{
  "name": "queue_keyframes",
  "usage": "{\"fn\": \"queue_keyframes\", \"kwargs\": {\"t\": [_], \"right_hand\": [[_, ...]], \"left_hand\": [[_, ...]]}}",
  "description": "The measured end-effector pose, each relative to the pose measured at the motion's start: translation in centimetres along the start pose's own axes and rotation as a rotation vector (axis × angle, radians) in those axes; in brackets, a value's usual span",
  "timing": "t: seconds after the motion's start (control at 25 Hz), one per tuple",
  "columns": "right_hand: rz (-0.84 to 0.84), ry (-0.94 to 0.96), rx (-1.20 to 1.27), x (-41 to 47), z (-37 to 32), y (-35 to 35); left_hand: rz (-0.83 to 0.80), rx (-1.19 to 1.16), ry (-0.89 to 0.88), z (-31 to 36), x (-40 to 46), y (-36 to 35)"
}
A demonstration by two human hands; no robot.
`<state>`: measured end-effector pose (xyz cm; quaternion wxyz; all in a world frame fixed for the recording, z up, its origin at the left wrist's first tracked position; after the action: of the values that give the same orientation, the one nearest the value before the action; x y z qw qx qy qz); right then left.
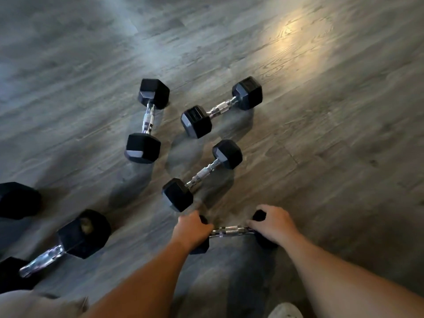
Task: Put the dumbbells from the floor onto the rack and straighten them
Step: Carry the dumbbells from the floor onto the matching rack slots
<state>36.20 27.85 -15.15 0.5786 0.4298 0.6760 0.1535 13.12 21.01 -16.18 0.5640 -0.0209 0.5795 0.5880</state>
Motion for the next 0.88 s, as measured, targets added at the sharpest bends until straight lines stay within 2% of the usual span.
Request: {"fn": "queue_keyframes", "kwargs": {"t": [0.2, 0.4, 0.52, 0.68, 0.88], "right_hand": [[-0.022, 0.017, -0.018, 0.5, 0.7, -1.0], [0.038, 0.003, 0.035, 0.4, 0.7, -0.9], [0.115, -0.01, 0.059, -1.2, 0.0, 1.3], [0.249, 0.013, 0.244, -7.3, -2.3, 9.5], [0.428, -0.002, 0.517, -21.0, -4.3, 24.5]], "left_hand": [[0.031, 0.056, 0.015, -0.7, 1.0, -0.6], [0.073, 0.031, 0.009, -0.1, 0.6, -0.1], [0.122, 0.04, -0.039, 2.1, -0.3, 2.9], [0.229, 0.051, -0.21, 9.4, -6.6, 12.2], [0.292, 0.09, -0.45, 21.7, -19.0, 24.7]]}}
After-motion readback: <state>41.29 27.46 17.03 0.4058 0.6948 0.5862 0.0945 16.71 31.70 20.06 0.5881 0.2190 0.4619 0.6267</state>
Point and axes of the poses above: each hand's wrist, its own x-axis towards the middle knuckle, its own y-axis out of the back of the hand, z = x × y, the point moved 3 cm from there along x, towards the middle knuckle, and after that the axes turned 10 degrees about z, right-handed, at the moved point
